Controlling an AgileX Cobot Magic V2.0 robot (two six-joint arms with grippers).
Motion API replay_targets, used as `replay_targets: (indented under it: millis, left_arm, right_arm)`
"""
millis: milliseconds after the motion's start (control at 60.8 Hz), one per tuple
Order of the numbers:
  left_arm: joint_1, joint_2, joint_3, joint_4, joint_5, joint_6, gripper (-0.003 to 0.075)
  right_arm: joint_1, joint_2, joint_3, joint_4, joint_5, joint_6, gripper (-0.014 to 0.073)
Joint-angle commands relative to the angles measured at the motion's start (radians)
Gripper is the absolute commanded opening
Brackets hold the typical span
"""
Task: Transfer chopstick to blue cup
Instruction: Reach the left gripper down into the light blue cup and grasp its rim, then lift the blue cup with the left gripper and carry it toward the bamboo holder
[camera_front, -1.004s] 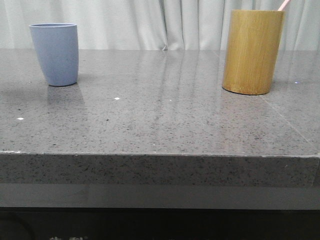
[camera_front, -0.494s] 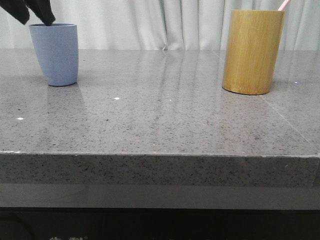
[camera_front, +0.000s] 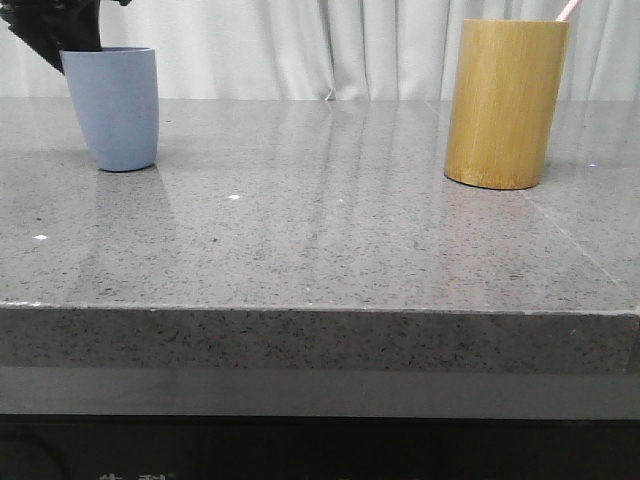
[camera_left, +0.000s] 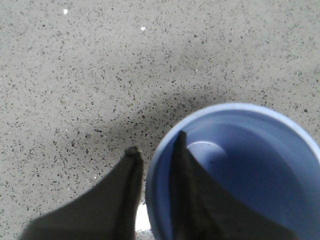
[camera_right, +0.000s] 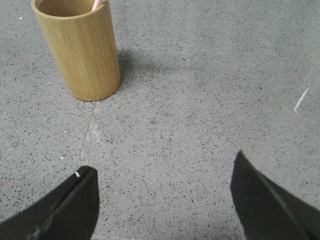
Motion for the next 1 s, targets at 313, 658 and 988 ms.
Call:
replay_targets:
  millis: [313,658,988]
  left_arm:
    - [-0.039,-0.051,-0.121,-0.053,0.036,0.002,-0.0019]
    - [-0.212,-0.047,-0.153,-0.053,0.008,0.002,-0.0019]
    - [-0.312,-0.045,-0.153,-0.053,-0.016,0.002,-0.0019]
  right_arm:
    - [-0.005,0.008,-0.034,0.006,-0.065,-0.011,0.0561]
    - [-0.005,0.008,-0.034,0.006,-0.063,-0.011,0.0561]
    - [-0.005,0.008,-0.034,0.006,-0.057,-0.011,0.0561]
